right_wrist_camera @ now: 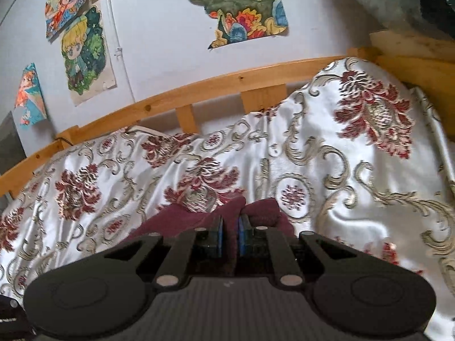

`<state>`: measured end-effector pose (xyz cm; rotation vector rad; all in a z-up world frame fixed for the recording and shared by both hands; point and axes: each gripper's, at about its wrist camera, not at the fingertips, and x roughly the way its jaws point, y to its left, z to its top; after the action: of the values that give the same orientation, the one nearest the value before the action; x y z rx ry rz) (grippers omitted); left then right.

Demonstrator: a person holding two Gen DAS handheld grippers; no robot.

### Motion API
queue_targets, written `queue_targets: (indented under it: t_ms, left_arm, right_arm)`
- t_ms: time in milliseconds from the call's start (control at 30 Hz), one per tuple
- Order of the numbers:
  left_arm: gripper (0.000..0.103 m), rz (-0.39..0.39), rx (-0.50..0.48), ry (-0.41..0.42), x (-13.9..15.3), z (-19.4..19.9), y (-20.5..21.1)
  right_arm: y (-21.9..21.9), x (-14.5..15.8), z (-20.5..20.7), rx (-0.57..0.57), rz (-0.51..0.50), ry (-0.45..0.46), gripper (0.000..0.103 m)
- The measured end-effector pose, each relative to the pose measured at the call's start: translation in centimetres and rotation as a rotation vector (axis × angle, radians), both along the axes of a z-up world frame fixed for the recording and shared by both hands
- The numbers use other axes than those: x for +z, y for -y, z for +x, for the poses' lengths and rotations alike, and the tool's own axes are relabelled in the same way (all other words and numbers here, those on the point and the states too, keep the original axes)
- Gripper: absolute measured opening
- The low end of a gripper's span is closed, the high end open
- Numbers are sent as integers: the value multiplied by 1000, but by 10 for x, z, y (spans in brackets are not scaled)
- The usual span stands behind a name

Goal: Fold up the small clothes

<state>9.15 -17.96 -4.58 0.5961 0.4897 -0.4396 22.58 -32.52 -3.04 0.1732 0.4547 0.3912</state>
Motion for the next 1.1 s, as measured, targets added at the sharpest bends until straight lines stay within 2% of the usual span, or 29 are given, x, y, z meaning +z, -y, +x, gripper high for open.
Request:
queue_targets:
  t_ms: [300, 433, 567, 767, 867, 933, 1033, 1100]
  left_arm:
    - [18, 8, -54, -46, -12, -8, 3]
    - [19, 9, -50, -72, -19, -6, 2]
    - [19, -10, -32, -91, -21, -3, 1]
    - [20, -7, -30, -87, -22, -4, 2]
    - [20, -7, -28, -86, -22, -4, 3]
    - [21, -8, -26, -86, -22, -4, 3]
    - [22, -17, -22, -88, -22, -2, 3]
    - [24, -35, -21, -100, -23, -1, 1]
  right_arm:
    - [16, -19, -7, -38, -55, -137, 13]
    - [15, -23, -11, -37, -64, -161, 13]
    - [19, -26, -7, -39, -10, -170, 16]
    - [34, -37, 10, -44, 164, -197, 26]
    - [31, -37, 19, -39, 160, -177, 24]
    - [25, -32, 20, -34, 118, -129, 13]
    - [11, -16, 9, -52, -9, -11, 12]
    - [7, -12, 4, -69, -66, 20, 12]
